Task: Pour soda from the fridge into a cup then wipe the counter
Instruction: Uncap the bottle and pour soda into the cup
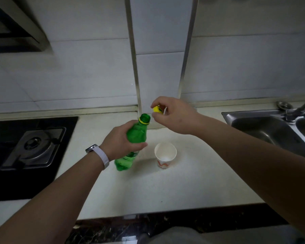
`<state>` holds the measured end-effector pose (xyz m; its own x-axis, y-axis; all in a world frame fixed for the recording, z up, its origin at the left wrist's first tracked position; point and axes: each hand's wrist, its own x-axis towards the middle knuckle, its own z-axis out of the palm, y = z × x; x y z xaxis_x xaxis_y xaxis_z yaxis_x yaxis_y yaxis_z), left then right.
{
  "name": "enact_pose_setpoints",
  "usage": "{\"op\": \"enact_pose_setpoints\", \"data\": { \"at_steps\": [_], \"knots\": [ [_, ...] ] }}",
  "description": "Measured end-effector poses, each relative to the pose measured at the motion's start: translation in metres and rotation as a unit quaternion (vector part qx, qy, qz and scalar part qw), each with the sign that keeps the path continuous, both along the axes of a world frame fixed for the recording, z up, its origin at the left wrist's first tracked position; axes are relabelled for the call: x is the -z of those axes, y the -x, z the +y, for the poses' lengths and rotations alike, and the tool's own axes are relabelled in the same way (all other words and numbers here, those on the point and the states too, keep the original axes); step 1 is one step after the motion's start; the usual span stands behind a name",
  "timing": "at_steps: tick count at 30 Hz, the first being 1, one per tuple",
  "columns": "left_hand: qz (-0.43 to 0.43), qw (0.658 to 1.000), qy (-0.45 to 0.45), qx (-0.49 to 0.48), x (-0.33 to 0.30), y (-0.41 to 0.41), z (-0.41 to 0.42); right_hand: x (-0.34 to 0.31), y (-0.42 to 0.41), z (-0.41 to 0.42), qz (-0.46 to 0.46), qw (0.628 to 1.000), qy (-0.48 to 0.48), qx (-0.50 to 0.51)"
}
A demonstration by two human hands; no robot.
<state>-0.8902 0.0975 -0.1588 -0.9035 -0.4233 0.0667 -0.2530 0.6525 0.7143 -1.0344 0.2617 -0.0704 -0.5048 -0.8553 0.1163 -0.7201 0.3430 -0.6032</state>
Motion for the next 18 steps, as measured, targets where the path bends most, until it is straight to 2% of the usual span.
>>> {"op": "enact_pose_setpoints", "data": {
  "at_steps": [7, 13, 18],
  "knots": [
    [-0.032, 0.995, 0.017, -0.089, 0.013, 0.0, 0.023, 0.03, 0.031, 0.035, -0.083, 0.997, -0.005, 0.006],
    [-0.091, 0.985, 0.039, -0.14, 0.026, -0.002, 0.044, 0.055, 0.049, 0.06, -0.111, 0.994, 0.004, -0.002],
    [-0.126, 0.98, 0.054, -0.145, 0.037, -0.007, 0.053, 0.07, 0.053, 0.066, -0.134, 0.991, 0.005, 0.004]
  ]
}}
